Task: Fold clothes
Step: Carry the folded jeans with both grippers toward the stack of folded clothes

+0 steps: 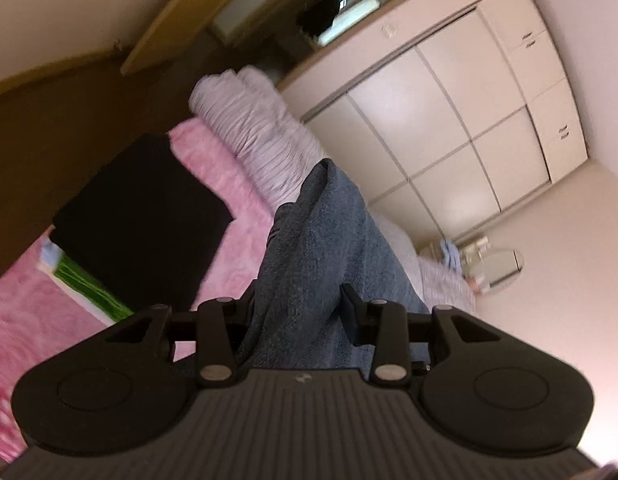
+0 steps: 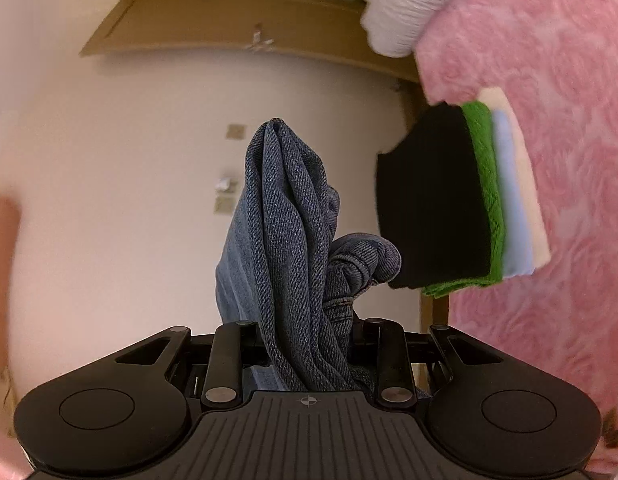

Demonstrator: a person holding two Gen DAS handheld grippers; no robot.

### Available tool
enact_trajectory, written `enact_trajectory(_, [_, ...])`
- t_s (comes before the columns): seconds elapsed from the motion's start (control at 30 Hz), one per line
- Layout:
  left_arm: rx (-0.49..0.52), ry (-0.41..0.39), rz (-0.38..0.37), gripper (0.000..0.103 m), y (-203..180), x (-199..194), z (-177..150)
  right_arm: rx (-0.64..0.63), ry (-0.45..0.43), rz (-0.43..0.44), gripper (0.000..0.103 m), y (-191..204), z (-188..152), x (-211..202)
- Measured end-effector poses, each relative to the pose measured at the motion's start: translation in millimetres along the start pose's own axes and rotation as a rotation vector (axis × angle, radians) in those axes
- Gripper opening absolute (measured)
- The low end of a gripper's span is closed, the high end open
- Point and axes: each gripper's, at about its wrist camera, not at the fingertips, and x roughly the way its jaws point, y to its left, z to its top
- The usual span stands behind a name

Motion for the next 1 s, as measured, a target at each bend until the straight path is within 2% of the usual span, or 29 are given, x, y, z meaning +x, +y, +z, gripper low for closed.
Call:
enact_trajectory(0.07, [-0.001,0.044,-0.006,0.034,21.8,8.1,23.4,0.027,-0.027,-0.019,0.029,-3.8,-3.7,24.8])
enact_trajectory(0.2, [0.004,0.083,-0.016,0.034,50.2,29.9,60.0,0.051,-0.071,-0.03,0.029,-6.6,0.8,59.1])
enact_trajectory(0.47, [-0.013,0.146,0.0,0.034,102.9,83.6,113.5,0.096,-0.08,-0.075,0.03,-35.8,43.1,127.3])
enact_trajectory(0.67, [-0.037,0.212,0.014,0.034,128.9,131.8,145.5,0.151,-0.088,-0.122,0.03,-57.7,76.5,149.6])
enact_trajectory(1.0, [-0.031,0.247,0.046,0.034,149.5,180.7,176.2,0.197,-0.104,-0.142,0.03,-80.2,126.5,178.4])
